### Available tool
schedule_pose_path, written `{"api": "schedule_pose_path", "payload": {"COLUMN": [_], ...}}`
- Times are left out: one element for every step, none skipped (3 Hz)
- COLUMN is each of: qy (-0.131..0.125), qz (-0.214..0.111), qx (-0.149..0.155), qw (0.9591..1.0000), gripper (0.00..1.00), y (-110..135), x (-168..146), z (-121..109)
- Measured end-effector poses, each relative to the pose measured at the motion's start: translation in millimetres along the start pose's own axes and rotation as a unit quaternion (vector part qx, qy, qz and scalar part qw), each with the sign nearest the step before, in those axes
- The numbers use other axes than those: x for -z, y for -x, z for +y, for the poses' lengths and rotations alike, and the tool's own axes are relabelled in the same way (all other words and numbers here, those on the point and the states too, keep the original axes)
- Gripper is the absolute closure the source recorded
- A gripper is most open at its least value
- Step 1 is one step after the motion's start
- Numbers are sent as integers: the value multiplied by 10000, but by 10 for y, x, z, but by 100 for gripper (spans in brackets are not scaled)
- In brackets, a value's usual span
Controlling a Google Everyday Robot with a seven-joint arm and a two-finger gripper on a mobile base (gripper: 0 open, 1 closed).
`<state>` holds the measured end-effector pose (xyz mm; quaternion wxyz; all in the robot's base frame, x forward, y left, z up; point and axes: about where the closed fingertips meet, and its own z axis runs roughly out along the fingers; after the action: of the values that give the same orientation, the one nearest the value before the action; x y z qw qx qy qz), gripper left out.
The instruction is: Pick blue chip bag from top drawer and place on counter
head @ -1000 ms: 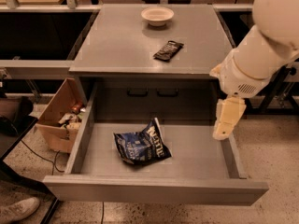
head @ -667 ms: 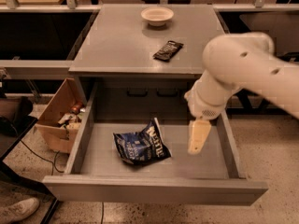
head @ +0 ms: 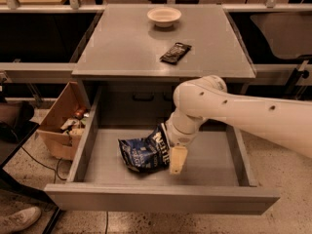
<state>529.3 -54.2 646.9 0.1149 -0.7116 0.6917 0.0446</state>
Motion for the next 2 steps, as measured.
{"api": "schedule_pose_path", "payload": {"qy": [32,220], "qz": [-260,-717], "qx": [142,263], "qw": [9996,9968], "gripper": [26,49], "y": [254,607], "x": [-157,-184], "z": [-93,-175]}}
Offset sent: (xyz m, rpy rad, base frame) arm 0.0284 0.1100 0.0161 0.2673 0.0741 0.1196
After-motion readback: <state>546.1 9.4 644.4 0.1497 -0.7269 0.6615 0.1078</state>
